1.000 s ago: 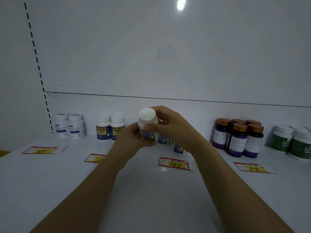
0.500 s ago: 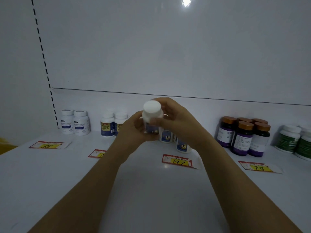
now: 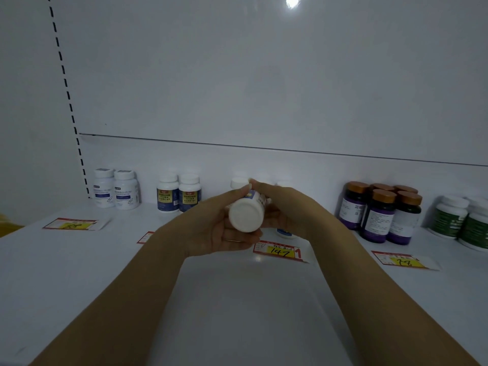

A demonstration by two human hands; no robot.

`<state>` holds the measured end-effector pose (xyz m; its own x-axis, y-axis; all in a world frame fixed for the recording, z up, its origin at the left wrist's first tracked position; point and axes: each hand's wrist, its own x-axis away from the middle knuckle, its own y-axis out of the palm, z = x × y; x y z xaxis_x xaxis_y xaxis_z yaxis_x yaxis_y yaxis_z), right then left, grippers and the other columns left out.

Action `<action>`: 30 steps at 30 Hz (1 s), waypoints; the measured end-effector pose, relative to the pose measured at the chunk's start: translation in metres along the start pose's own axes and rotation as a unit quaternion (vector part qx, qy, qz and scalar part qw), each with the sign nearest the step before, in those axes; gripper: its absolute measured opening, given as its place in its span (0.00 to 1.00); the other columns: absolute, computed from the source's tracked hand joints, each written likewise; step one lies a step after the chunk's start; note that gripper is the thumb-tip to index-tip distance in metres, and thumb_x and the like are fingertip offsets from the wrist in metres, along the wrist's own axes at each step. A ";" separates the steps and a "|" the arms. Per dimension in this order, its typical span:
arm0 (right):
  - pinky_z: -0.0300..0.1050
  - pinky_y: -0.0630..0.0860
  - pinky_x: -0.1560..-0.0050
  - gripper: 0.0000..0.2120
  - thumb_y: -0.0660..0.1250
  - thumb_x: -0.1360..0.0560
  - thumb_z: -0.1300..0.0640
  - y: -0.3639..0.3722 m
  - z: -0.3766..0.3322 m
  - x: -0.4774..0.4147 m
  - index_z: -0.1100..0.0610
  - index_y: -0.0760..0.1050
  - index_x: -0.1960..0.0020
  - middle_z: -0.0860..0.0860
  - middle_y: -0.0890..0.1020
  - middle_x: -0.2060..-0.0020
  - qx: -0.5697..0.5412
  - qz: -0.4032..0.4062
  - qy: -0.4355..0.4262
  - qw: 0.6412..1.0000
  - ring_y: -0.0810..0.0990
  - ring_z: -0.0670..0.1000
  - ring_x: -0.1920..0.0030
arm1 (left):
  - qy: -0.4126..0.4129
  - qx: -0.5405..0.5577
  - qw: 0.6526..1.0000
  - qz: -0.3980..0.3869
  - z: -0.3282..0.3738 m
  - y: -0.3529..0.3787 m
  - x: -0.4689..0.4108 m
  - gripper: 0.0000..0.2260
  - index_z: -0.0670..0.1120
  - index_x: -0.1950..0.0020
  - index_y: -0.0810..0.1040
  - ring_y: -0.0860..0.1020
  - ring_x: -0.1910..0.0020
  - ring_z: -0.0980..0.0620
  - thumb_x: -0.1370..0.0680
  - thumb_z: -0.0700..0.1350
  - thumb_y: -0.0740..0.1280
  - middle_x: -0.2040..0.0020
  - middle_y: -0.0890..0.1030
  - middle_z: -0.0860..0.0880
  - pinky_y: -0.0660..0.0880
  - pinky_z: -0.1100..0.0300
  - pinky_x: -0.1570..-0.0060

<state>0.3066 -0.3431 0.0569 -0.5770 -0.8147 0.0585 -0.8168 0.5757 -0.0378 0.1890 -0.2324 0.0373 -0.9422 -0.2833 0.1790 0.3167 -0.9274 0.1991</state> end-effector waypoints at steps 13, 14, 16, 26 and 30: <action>0.26 0.72 0.68 0.07 0.68 0.25 0.50 -0.009 -0.012 0.002 0.44 0.74 0.48 0.42 0.80 0.52 0.298 0.062 -0.232 0.924 0.78 0.37 0.57 | 0.208 -0.252 0.934 0.148 -0.013 -0.003 -0.019 0.19 0.49 0.46 0.75 0.81 0.56 0.59 0.33 0.38 0.76 0.51 0.82 0.54 0.76 0.71 0.64; 0.26 0.70 0.69 0.06 0.67 0.25 0.50 -0.008 -0.012 0.000 0.44 0.73 0.49 0.41 0.79 0.54 0.333 0.073 -0.235 0.910 0.77 0.36 0.58 | 0.211 -0.271 0.926 0.154 -0.014 -0.002 -0.021 0.19 0.50 0.46 0.74 0.80 0.55 0.58 0.32 0.39 0.76 0.51 0.81 0.54 0.76 0.71 0.63; 0.25 0.68 0.70 0.06 0.66 0.24 0.50 -0.007 -0.012 -0.004 0.44 0.73 0.48 0.40 0.77 0.55 0.378 0.093 -0.242 0.889 0.76 0.36 0.59 | 0.220 -0.311 0.910 0.165 -0.017 -0.002 -0.024 0.19 0.51 0.46 0.73 0.79 0.52 0.56 0.32 0.43 0.76 0.48 0.80 0.53 0.74 0.70 0.58; 0.37 0.69 0.50 0.12 0.66 0.23 0.53 -0.014 -0.001 -0.031 0.55 0.76 0.41 0.52 0.79 0.43 0.468 0.163 -0.237 0.835 0.76 0.50 0.46 | 0.043 -0.633 0.764 0.113 -0.040 -0.002 -0.029 0.49 0.44 0.23 0.51 0.57 0.26 0.49 0.33 0.73 0.61 0.23 0.56 0.46 0.56 0.56 0.29; 0.40 0.69 0.48 0.14 0.67 0.24 0.51 -0.016 0.008 -0.035 0.57 0.76 0.42 0.54 0.78 0.44 0.504 0.164 -0.215 0.820 0.75 0.52 0.43 | 0.014 -0.697 0.711 0.089 -0.046 -0.001 -0.030 0.49 0.43 0.23 0.43 0.45 0.23 0.51 0.31 0.75 0.51 0.22 0.43 0.46 0.44 0.55 0.26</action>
<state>0.3396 -0.3240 0.0471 -0.5373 -0.7012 -0.4686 -0.0801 0.5956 -0.7993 0.2118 -0.2347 -0.0123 -0.9086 -0.4135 0.0591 0.0329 -0.2118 -0.9768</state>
